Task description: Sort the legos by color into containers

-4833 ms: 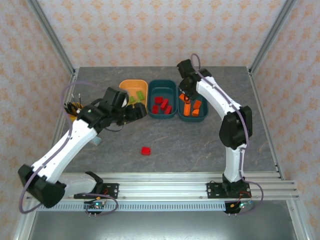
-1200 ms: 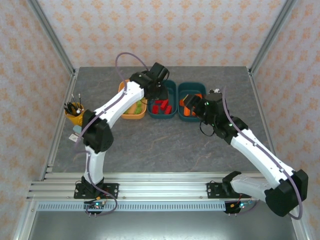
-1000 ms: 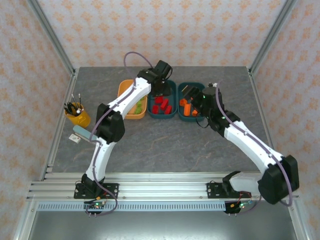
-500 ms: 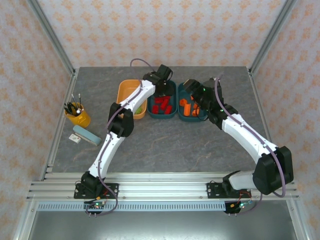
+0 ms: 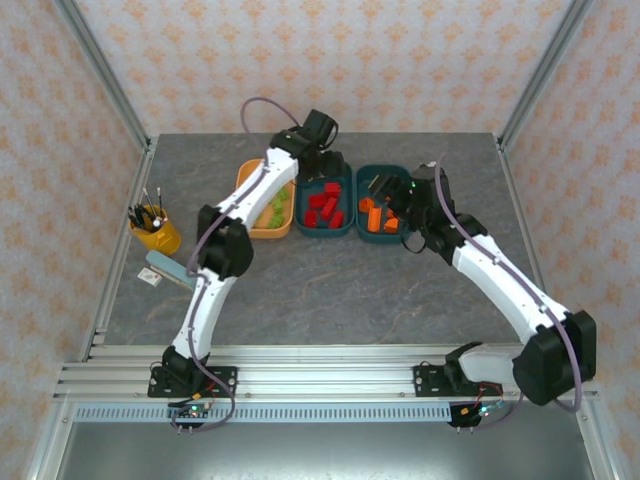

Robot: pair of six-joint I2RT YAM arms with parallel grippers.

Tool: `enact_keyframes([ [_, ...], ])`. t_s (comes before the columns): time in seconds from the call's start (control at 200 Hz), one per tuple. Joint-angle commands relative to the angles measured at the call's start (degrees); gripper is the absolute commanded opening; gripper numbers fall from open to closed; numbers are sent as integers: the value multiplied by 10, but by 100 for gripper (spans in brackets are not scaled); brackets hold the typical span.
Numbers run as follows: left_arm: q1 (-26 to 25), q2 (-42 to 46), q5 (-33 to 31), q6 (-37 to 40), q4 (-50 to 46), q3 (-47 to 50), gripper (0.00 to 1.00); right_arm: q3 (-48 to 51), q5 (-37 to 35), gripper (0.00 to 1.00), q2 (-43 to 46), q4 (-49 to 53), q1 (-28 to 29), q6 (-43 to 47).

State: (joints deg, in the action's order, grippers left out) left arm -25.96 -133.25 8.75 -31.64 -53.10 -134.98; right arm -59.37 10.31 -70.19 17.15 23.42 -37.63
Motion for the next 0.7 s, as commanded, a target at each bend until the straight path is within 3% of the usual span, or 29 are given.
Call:
enact_keyframes([
  [0.0,-12,150,-52,-15,-2,132,74,-19,-5,87,55,109,-3,90],
  [0.125,-27,329,-64,-26,50,360,77,-21,-8,89,98,187,-3,158],
  [0.2,-39,423,-69,-45,66,480,99,-13,0,100,129,220,-3,182],
  [0.38,-80,601,-104,-85,71,674,100,36,-22,100,220,260,-3,182],
  [0.46,-87,662,-168,-87,51,700,100,54,-50,99,262,246,-3,172],
  [0.52,-87,692,-251,-92,19,700,100,45,-147,99,258,272,-3,125],
  [0.621,-95,713,-490,-131,-49,697,100,27,-299,100,207,299,-3,103],
  [0.696,-95,749,-575,-7,64,773,100,87,-346,100,196,193,-3,185],
])
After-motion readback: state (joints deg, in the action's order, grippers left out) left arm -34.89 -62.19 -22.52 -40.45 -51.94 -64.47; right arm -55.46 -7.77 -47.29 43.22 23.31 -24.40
